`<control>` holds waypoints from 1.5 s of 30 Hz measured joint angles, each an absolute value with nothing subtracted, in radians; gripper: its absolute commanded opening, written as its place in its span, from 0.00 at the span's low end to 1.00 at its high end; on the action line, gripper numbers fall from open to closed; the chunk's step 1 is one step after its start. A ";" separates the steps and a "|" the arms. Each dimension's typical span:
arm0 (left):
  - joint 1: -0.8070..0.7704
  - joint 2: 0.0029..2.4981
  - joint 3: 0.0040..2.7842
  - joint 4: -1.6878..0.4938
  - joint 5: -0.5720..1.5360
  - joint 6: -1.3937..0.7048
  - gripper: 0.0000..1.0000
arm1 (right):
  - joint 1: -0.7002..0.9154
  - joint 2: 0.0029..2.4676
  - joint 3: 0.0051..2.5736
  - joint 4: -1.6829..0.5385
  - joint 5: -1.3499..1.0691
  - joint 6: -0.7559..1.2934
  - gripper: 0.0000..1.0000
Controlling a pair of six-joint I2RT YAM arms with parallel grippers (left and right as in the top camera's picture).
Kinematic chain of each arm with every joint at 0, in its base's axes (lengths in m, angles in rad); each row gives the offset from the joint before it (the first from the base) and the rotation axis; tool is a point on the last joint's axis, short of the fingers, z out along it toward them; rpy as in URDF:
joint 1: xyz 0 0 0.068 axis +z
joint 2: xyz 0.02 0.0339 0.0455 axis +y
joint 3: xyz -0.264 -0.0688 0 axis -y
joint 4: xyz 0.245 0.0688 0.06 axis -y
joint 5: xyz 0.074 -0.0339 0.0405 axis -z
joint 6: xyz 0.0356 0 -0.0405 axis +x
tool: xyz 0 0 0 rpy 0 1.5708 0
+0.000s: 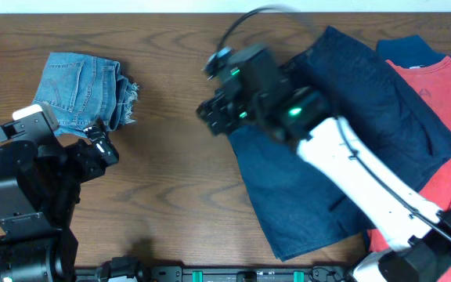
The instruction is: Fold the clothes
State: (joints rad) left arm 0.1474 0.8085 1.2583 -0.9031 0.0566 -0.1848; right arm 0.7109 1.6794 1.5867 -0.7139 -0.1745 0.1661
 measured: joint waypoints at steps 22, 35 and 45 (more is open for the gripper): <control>-0.016 1.289 1.258 -0.949 0.244 -0.183 0.98 | 0.093 1.470 1.602 -1.096 0.018 0.398 0.82; -0.016 1.335 1.258 -0.947 0.316 -0.183 0.99 | 0.035 1.747 1.601 -1.175 -0.330 0.194 0.81; -0.016 1.330 1.258 -0.964 0.316 -0.183 0.99 | 0.419 1.987 1.592 -1.078 -0.301 0.133 0.86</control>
